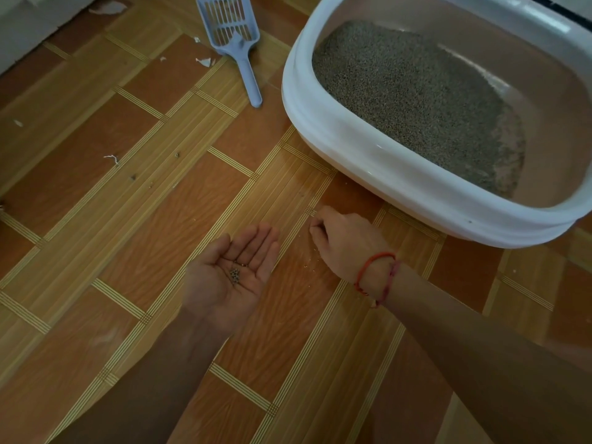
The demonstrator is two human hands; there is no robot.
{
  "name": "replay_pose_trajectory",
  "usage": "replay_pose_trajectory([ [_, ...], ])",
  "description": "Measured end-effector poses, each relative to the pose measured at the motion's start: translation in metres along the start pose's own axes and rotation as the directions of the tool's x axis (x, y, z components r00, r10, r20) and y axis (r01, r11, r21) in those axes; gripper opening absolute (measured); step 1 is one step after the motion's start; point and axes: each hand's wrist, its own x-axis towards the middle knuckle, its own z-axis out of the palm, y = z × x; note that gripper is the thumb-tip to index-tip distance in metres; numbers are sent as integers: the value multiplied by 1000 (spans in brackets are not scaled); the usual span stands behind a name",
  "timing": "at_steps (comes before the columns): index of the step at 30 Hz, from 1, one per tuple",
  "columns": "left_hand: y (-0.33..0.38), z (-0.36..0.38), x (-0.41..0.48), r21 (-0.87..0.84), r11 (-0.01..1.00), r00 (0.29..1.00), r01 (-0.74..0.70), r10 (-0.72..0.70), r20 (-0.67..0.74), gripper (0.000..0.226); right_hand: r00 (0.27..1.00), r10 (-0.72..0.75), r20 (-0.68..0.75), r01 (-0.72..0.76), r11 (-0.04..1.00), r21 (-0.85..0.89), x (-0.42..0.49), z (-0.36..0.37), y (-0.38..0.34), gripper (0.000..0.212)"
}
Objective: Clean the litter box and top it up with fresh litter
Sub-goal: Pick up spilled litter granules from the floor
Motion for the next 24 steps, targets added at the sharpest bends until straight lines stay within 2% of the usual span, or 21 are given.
replay_pose_trajectory([
  [6, -2, 0, 1, 6, 1000, 1000, 6, -6, 12, 55, 997, -50, -62, 63, 972, 228, -18, -13, -33, 13],
  [12, -6, -5, 0, 20, 997, 993, 78, -79, 84, 49, 985, -169, -12, 163, 921, 354, -43, -16, -66, 9],
  [16, -8, -5, -1, 93, 984, 980, 151, -161, 114, 53, 972, -234, -30, 230, 912, 339, -49, -13, -76, 10],
  [22, -5, -5, 0, 72, 988, 983, 138, -146, 114, 49, 969, -237, -66, 245, 900, 360, -47, -13, -70, 9],
  [24, -5, -5, 1, 48, 992, 987, 116, -120, 103, 49, 967, -222, -123, 251, 908, 335, -42, -15, -62, 14],
])
